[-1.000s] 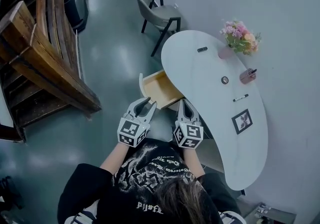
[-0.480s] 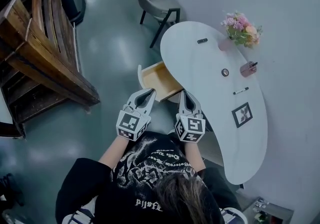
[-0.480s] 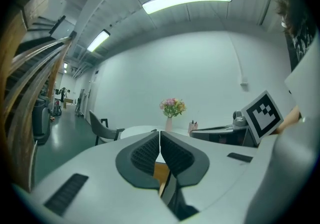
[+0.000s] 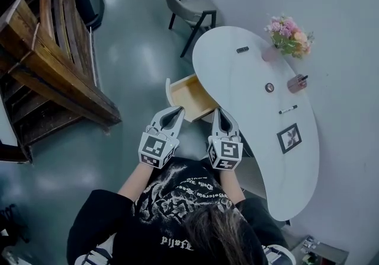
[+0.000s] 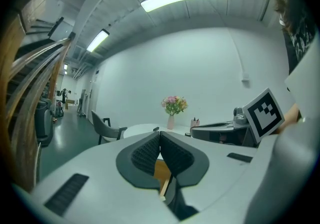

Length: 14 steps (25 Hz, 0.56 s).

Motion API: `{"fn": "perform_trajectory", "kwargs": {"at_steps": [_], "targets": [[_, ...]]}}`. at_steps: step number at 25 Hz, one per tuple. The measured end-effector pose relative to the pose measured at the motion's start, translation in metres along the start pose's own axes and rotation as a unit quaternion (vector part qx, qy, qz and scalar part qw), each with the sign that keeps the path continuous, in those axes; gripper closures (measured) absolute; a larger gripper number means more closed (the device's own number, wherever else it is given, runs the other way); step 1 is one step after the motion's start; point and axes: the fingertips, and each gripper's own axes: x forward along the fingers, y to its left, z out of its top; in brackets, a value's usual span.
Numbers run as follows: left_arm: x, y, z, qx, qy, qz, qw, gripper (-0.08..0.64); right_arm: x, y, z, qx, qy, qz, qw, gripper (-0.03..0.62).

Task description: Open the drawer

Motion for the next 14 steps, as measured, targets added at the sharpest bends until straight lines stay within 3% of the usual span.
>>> {"fn": "perform_trajectory", "kwargs": {"at_steps": [7,14], "targets": [[0.005,0.001,-0.002,-0.002,0.004,0.006,1.0000,0.535,0.003,0.002,0.000,-0.022,0.001,0.006,1.000,0.568],[0.008,-0.006,-0.015,-0.004,0.020,0.007,0.9998,0.535,0.003,-0.011,-0.013,-0.007,0.024,0.008,1.000,0.568]]}}
